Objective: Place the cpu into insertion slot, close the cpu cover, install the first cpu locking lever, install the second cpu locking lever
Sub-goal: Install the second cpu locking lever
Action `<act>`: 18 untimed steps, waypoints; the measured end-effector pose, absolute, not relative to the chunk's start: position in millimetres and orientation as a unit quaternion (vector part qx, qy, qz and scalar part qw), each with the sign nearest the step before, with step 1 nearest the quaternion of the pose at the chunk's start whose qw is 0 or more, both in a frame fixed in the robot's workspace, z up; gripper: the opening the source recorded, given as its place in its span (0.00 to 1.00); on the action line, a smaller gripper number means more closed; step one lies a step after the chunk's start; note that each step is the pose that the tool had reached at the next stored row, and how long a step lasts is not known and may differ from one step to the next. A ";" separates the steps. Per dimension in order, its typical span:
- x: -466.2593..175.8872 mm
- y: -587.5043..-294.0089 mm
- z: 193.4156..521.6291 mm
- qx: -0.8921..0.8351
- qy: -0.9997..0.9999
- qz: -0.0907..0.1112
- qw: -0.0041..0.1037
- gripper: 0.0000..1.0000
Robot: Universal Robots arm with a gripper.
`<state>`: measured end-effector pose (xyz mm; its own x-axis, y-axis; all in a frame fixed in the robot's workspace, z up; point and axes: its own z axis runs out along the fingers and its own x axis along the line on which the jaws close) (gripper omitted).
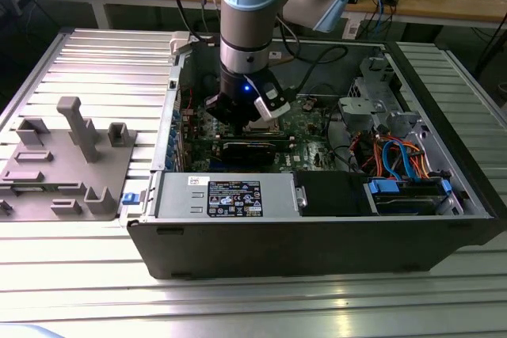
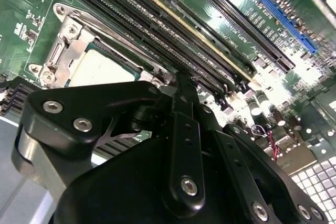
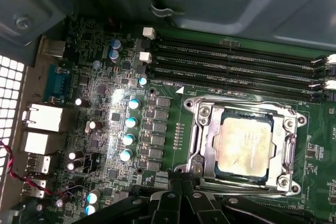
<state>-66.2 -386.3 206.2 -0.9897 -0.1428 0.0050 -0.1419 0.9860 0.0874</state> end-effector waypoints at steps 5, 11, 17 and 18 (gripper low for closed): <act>-66.4 -382.3 205.6 0.072 -0.996 -0.044 0.006 0.11; -66.4 -381.9 206.7 0.071 -0.997 -0.042 0.005 0.11; -66.2 -380.9 227.9 0.071 -0.997 -0.028 0.006 0.11; -66.2 -380.6 234.0 0.071 -0.997 -0.024 0.007 0.11</act>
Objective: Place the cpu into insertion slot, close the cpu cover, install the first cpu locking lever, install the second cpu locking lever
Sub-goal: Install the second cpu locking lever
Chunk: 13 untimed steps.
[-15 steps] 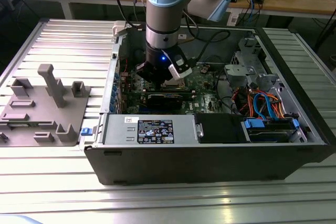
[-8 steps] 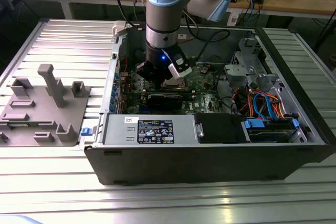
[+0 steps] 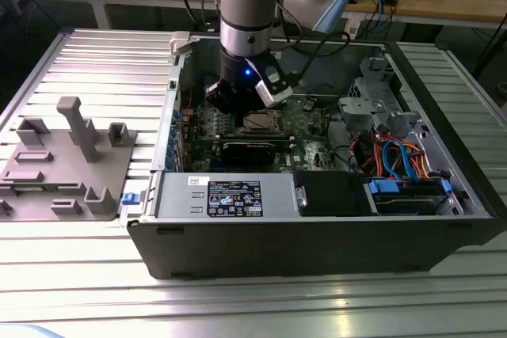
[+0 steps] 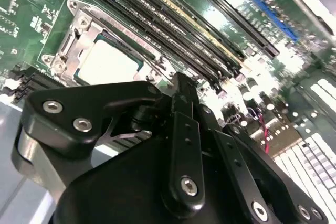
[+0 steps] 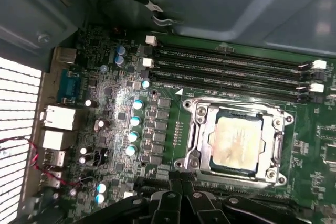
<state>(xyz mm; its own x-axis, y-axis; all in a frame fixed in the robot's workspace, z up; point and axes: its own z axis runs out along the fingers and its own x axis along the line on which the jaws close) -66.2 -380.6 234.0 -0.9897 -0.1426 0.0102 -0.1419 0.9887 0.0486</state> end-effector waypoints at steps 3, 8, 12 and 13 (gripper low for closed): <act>-65.7 -379.8 249.1 0.071 -0.997 -0.015 0.007 0.11; -63.2 -379.8 258.6 0.071 -0.997 -0.010 0.009 0.11; -62.9 -379.8 259.5 0.071 -0.997 -0.010 0.009 0.11; -62.6 -379.8 259.6 0.071 -0.997 -0.010 0.009 0.11</act>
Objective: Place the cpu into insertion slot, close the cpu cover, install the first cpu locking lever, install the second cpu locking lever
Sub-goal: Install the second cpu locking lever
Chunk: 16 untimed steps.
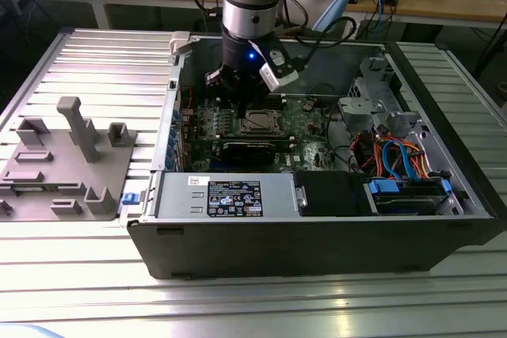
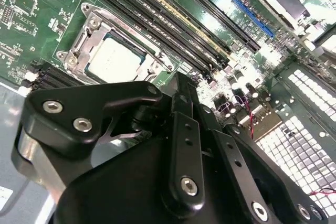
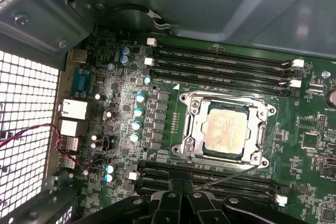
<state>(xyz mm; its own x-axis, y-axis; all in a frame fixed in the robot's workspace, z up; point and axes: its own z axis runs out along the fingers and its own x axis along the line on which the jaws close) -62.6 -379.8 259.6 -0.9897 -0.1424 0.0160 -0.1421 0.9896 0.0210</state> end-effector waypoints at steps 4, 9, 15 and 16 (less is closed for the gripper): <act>-53.1 -379.9 259.5 0.071 -0.997 -0.009 0.009 0.11; -33.8 -383.0 259.2 0.071 -0.997 -0.009 0.011 0.11; -33.4 -388.2 257.1 0.039 -0.999 -0.009 0.011 0.11; -33.4 -388.2 257.0 0.039 -0.999 -0.010 0.011 0.11</act>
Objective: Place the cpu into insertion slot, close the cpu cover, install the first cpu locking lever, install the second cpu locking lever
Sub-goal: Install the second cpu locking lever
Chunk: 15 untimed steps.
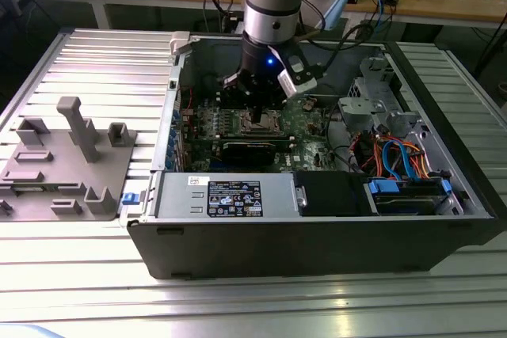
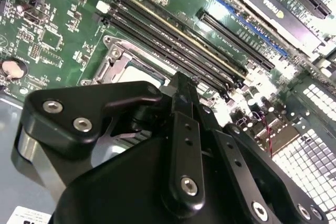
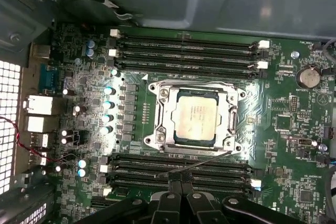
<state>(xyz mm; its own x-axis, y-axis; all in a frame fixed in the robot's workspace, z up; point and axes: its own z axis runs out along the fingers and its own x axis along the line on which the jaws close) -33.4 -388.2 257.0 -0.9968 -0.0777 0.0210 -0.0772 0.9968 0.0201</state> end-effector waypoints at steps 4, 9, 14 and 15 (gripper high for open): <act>-37.1 -389.3 254.9 0.039 -0.999 -0.010 0.011 0.11; -43.9 -389.7 245.7 0.039 -0.999 -0.010 0.011 0.11; -53.5 -389.7 233.3 0.039 -0.999 -0.010 0.011 0.11; -55.8 -389.6 231.8 0.039 -0.999 -0.010 0.011 0.11</act>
